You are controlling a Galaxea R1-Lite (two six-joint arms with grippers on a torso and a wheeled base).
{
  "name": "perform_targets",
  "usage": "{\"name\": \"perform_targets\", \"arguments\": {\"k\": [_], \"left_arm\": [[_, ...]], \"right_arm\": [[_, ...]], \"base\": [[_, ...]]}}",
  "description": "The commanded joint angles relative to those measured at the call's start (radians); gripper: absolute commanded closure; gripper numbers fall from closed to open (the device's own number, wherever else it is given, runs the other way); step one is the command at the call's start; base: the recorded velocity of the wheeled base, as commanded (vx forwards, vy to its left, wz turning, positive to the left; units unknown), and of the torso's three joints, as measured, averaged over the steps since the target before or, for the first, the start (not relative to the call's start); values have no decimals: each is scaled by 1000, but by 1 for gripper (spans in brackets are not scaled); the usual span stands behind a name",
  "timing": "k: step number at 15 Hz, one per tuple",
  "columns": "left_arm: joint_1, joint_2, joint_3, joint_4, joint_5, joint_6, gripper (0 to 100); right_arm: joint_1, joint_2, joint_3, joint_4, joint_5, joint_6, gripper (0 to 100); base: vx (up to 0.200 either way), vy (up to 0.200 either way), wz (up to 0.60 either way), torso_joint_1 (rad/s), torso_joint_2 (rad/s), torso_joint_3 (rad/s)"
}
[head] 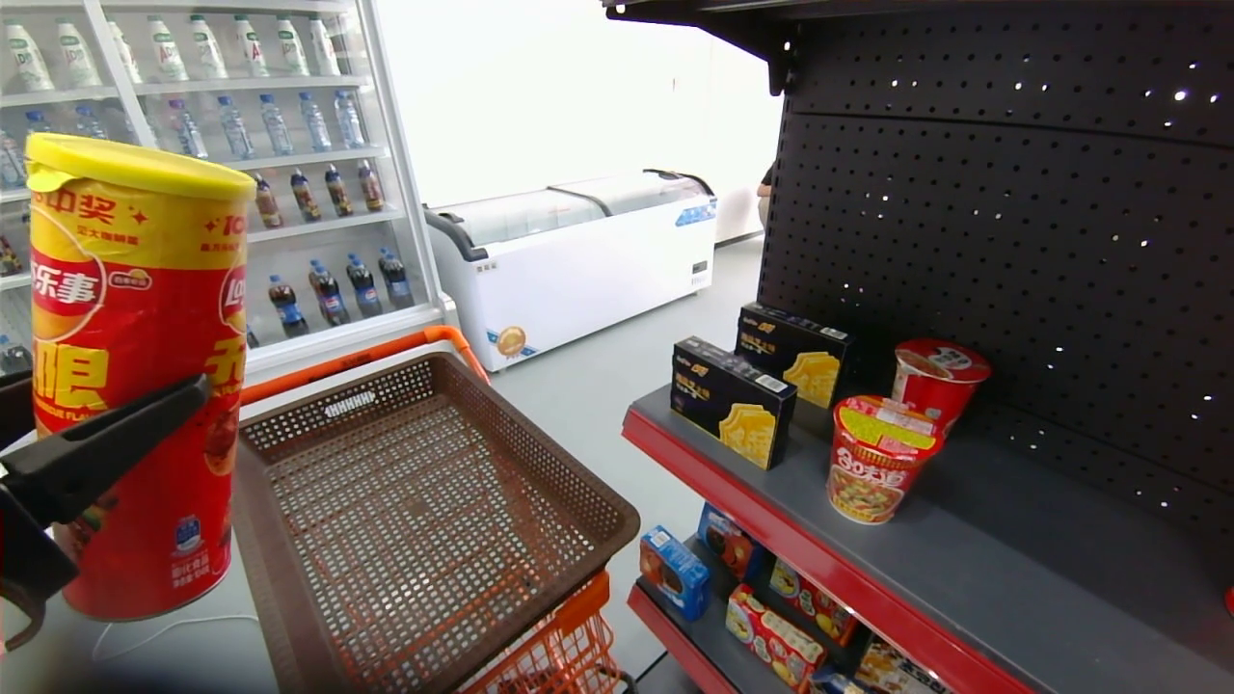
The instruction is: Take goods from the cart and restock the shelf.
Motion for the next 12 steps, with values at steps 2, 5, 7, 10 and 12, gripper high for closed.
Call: {"name": "perform_targets", "arguments": {"k": [2, 5, 7, 10, 12], "left_arm": [[-1, -14, 9, 1, -3, -17, 100], [-1, -26, 33, 10, -5, -38, 100], [-1, -26, 51, 10, -5, -38, 100], [7, -26, 56, 10, -5, -38, 100], [7, -26, 58, 10, -3, -40, 100]], "right_arm": [[0, 0, 0, 0, 0, 0, 0], [0, 0, 0, 0, 0, 0, 0], [0, 0, 0, 0, 0, 0, 0], [0, 0, 0, 0, 0, 0, 0], [0, 0, 0, 0, 2, 0, 0]], "base": [[0, 0, 0, 0, 0, 0], [0, 0, -400, 2, 0, 0], [0, 0, -600, -7, -2, 5], [0, 0, -200, 4, 1, 1], [0, 0, -300, 1, 1, 1]]}}
